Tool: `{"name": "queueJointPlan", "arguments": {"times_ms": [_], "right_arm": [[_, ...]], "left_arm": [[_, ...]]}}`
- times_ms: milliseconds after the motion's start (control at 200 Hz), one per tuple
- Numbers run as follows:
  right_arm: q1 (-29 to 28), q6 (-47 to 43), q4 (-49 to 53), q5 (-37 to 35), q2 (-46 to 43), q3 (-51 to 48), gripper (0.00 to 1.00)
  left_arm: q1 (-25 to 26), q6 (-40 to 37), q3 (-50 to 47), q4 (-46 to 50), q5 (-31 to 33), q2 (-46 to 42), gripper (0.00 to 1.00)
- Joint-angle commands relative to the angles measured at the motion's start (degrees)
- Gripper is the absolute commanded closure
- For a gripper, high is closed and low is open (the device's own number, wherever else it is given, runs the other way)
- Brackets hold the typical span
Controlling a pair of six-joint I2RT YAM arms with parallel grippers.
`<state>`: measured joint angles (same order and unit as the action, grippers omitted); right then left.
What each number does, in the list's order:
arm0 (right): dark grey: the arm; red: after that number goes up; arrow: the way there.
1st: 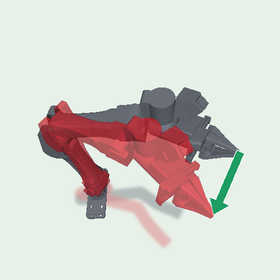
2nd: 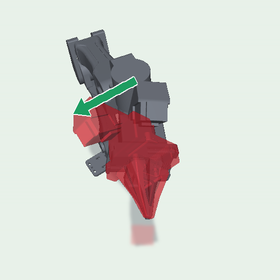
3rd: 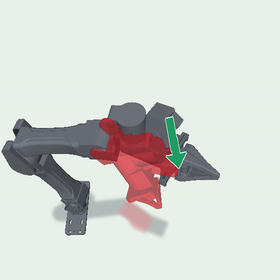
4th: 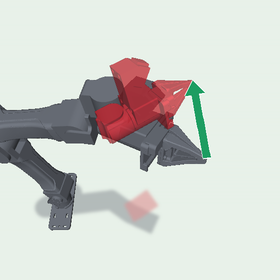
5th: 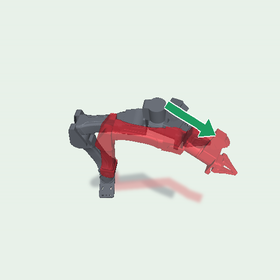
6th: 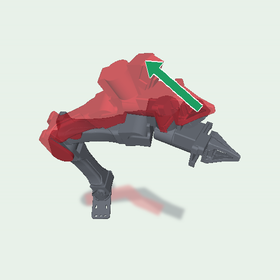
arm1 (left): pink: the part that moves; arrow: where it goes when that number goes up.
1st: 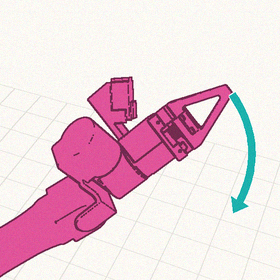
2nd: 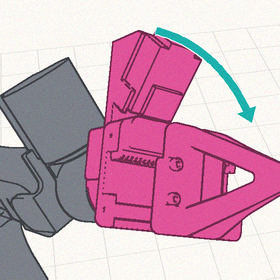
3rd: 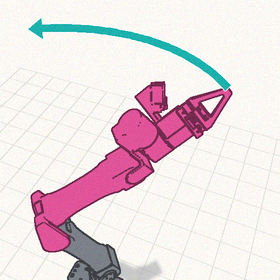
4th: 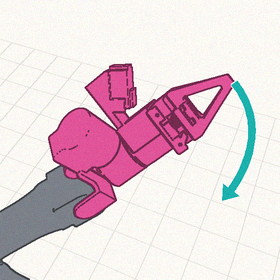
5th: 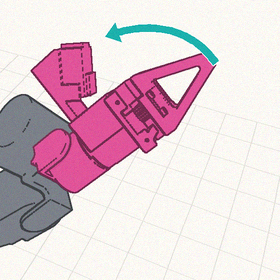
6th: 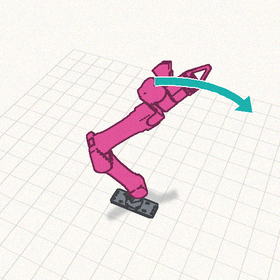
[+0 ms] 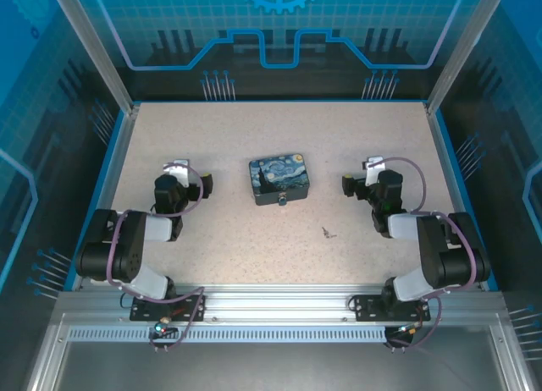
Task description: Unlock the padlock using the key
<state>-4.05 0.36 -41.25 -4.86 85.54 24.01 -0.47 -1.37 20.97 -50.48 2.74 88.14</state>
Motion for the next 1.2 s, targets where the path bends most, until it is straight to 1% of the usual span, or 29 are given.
{"name": "queueJointPlan", "arguments": {"times_ms": [0,655,715,790,860,915,960,1035,1136,1196], "right_arm": [[0.77,-0.36,-1.64,0.78,0.68,0.98,0.00],[0.95,-0.28,-1.46,1.11,0.69,1.00,0.00],[1.01,-0.29,-1.59,1.14,0.59,0.91,0.00],[1.25,0.14,0.22,1.10,0.11,1.72,0.00],[1.67,0.96,3.37,-0.15,-0.98,3.18,0.00],[1.83,1.79,10.32,-1.60,-2.75,6.23,0.00],[1.89,1.78,17.46,-1.75,-4.03,9.40,0.00],[1.73,1.84,25.12,-1.56,-5.84,12.56,0.00],[0.04,2.62,35.59,-1.63,-8.65,16.65,0.00],[-1.52,3.42,43.52,-1.60,-10.06,20.18,0.00]], "left_arm": [[0.46,1.10,1.13,-1.70,-0.19,0.59,0.01],[0.46,1.23,1.13,-1.64,0.35,0.54,0.01],[0.45,1.67,0.64,-2.53,1.25,0.48,0.01],[0.46,2.14,-1.94,-6.88,2.57,-0.33,0.01],[0.42,2.71,-4.29,-8.01,4.68,-4.15,0.01],[0.47,3.18,-4.52,-4.01,5.54,-9.04,0.01],[0.45,3.84,-3.52,2.35,5.56,-13.36,0.01],[0.47,5.98,-0.59,12.69,4.75,-18.86,0.01],[0.47,12.51,5.25,26.66,2.86,-22.44,0.01],[0.47,16.29,9.33,33.86,-0.40,-22.91,0.01]]}}
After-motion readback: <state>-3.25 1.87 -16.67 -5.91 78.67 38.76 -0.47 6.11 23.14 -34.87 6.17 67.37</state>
